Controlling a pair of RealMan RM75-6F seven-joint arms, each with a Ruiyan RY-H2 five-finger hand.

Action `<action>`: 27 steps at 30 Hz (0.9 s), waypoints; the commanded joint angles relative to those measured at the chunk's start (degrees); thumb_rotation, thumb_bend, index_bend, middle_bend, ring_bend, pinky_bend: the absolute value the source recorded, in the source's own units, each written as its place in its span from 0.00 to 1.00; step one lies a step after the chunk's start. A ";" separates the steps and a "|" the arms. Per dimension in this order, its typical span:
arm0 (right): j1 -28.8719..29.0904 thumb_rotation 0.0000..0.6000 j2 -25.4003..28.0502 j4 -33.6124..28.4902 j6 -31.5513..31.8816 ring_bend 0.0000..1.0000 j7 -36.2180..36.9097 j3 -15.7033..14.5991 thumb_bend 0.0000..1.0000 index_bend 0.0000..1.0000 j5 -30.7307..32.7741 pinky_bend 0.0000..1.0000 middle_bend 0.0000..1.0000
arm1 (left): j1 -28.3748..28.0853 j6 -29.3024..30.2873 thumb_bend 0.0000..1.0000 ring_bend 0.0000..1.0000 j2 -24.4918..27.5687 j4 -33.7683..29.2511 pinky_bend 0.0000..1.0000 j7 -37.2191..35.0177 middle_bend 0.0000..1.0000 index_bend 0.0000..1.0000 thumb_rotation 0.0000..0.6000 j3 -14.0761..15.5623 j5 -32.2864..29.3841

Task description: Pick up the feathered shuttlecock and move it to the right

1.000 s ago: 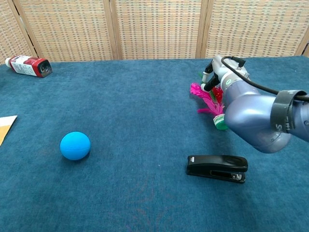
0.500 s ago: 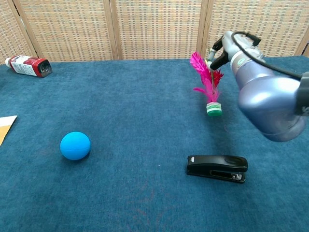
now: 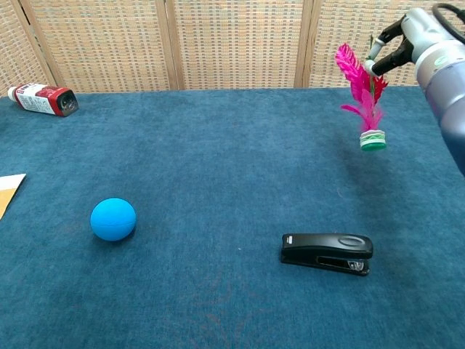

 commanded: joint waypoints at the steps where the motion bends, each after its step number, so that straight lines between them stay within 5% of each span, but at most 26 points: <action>1: -1.73 1.00 0.42 -1.08 2.02 0.00 3.73 -0.24 0.43 0.59 -1.62 0.00 0.19 | 0.10 0.23 0.00 0.00 0.05 -0.09 0.00 -0.03 0.00 0.00 1.00 0.02 0.14; 15: -5.60 1.00 -5.59 13.26 9.54 0.00 30.08 -3.50 0.43 0.59 -13.51 0.00 0.19 | 0.35 0.99 0.00 0.00 0.20 -0.70 0.00 0.11 0.00 0.00 1.00 0.45 1.33; 27: -4.68 1.00 -9.83 25.95 11.34 0.00 40.99 -4.04 0.43 0.59 -17.34 0.00 0.19 | 0.20 0.64 0.00 0.00 0.02 -0.66 0.00 0.36 0.00 0.00 1.00 0.65 1.53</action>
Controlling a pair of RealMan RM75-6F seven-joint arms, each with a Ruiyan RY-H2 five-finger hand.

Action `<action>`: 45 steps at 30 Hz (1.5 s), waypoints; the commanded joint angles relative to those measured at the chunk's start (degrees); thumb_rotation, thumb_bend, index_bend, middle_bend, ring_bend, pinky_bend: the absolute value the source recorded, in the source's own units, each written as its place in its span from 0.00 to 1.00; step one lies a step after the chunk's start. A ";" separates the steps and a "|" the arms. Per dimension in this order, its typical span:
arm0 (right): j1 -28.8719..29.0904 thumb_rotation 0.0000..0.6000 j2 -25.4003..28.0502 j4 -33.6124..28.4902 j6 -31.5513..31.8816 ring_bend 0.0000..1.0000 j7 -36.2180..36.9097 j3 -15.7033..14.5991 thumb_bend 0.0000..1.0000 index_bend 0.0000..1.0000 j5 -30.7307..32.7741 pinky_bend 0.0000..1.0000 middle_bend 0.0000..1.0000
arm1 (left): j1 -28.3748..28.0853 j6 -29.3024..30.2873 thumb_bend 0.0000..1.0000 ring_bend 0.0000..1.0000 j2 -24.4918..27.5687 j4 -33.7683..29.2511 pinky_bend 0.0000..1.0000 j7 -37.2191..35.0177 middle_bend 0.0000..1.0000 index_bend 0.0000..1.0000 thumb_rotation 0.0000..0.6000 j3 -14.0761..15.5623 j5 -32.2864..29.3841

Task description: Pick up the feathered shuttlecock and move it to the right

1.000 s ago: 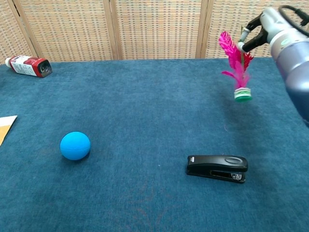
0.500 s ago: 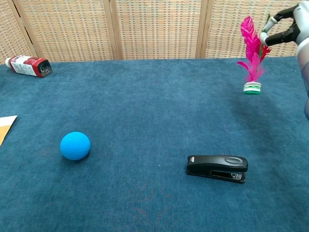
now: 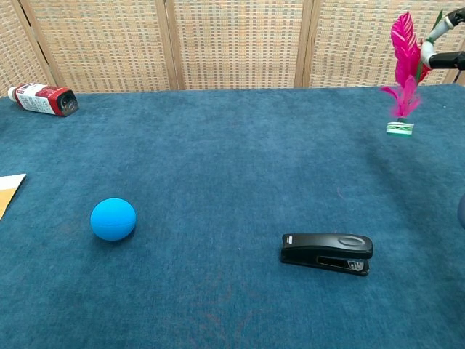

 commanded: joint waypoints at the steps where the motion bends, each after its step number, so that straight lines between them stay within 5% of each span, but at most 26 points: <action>1: 0.38 1.00 -1.39 3.33 0.66 0.00 2.32 -0.10 0.43 0.59 -0.99 0.00 0.19 | -0.05 -0.07 0.00 0.00 -0.05 -0.03 0.00 0.09 0.00 0.00 1.00 0.07 0.10; 23: 1.38 1.00 -5.59 17.54 -0.54 0.00 9.71 -0.54 0.39 0.54 -2.21 0.00 0.15 | -0.11 -0.20 0.00 0.00 -0.46 -0.27 0.00 1.43 0.00 0.00 1.00 0.34 0.29; 45: 1.69 1.00 -5.45 17.24 1.42 0.00 9.06 -1.23 0.39 0.42 -3.43 0.00 0.08 | -0.08 -0.08 0.00 0.00 -0.18 -0.37 0.00 0.85 0.00 0.00 1.00 0.30 0.40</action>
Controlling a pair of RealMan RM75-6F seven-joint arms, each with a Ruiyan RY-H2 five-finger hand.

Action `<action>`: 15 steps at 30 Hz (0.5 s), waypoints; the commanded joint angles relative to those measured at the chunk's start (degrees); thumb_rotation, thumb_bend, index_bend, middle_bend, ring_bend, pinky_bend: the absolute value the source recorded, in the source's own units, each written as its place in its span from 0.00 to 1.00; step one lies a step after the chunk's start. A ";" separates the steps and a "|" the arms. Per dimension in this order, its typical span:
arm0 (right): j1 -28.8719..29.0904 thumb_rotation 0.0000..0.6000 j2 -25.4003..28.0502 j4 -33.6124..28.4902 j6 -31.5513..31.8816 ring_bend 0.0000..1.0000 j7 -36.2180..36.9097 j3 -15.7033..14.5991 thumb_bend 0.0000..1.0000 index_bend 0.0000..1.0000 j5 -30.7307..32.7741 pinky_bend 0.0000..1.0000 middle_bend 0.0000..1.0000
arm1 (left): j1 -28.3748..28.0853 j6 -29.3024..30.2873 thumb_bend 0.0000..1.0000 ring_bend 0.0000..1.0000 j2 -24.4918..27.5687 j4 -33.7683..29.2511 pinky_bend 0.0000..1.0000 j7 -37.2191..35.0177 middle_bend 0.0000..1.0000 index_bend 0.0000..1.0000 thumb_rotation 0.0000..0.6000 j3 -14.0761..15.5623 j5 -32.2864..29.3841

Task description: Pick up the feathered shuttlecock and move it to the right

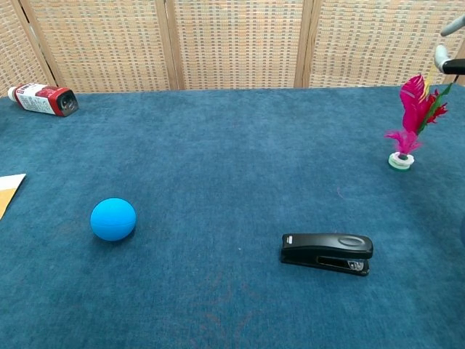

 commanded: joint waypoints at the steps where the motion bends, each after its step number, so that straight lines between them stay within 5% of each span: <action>1: -0.34 1.00 0.79 -1.09 0.45 0.00 -0.23 -0.60 0.39 0.42 -0.71 0.00 0.08 | -0.06 -0.18 0.00 0.00 -0.03 0.09 0.00 -0.04 0.00 0.00 1.00 -0.01 -0.11; 7: -4.36 1.00 6.36 -8.54 -0.76 0.00 -4.33 -6.15 0.38 0.35 -4.80 0.00 0.06 | -0.13 -0.56 0.00 0.00 -0.01 0.33 0.00 -0.13 0.00 0.00 1.00 -0.08 -0.58; 10: -10.78 1.00 16.13 -21.39 -2.56 0.00 -9.63 -12.93 0.33 0.23 -8.68 0.00 0.02 | -0.08 -0.72 0.00 0.00 0.12 0.43 0.00 -0.21 0.00 0.00 1.00 -0.26 -1.20; 15: -16.66 1.00 28.39 -40.33 -2.90 0.00 -20.72 -16.56 0.26 0.04 -9.01 0.00 0.00 | 0.02 -0.55 0.00 0.00 0.21 0.34 0.00 -0.10 0.00 0.00 1.00 -0.36 -1.37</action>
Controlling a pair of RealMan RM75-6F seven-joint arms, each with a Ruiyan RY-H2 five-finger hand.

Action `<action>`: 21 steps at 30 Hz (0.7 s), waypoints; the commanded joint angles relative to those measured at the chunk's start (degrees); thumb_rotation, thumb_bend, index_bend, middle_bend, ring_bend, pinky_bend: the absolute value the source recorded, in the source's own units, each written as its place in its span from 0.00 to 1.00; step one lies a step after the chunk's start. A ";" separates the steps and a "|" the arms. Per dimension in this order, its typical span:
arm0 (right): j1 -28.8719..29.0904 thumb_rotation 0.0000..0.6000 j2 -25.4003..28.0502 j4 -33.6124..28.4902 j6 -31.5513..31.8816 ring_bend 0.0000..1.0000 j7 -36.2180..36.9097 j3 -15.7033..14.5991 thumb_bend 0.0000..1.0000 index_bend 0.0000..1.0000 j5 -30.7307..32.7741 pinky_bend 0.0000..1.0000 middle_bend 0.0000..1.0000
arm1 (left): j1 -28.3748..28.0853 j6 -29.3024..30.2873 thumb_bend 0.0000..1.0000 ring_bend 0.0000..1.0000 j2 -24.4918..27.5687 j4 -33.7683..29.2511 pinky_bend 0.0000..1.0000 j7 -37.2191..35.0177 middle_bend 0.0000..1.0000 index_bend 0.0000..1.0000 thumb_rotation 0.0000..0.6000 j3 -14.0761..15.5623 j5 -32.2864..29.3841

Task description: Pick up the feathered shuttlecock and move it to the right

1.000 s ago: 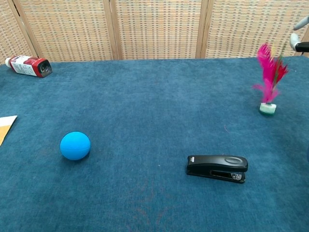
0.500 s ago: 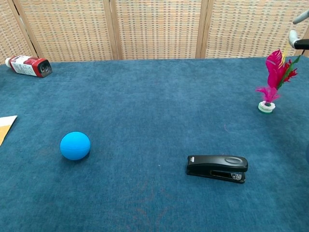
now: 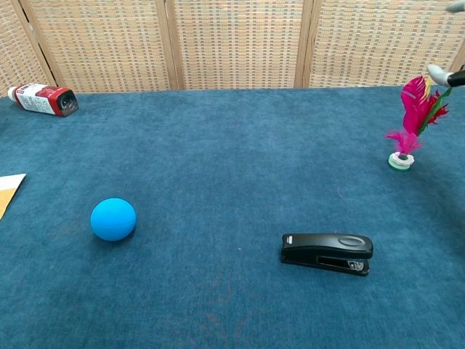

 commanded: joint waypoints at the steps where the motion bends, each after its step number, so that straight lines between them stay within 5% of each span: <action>1: -8.64 1.00 15.42 -21.35 -1.17 0.00 -12.94 -6.77 0.26 0.03 -2.76 0.00 0.00 | 0.09 0.21 0.00 0.00 0.05 -0.05 0.00 0.13 0.00 0.00 1.00 -0.06 -0.05; 10: -14.65 1.00 26.23 -35.24 2.15 0.00 -19.64 -10.34 0.26 0.01 -5.13 0.00 0.00 | 0.52 0.99 0.00 0.00 0.47 -0.54 0.00 0.64 0.00 0.00 1.00 -0.11 -0.07; 21: -22.27 1.00 31.21 -38.67 4.47 0.00 -22.69 -18.90 0.26 0.01 -10.21 0.00 0.00 | 0.85 1.11 0.00 0.00 0.73 -0.87 0.00 1.92 0.00 0.00 1.00 0.12 -0.22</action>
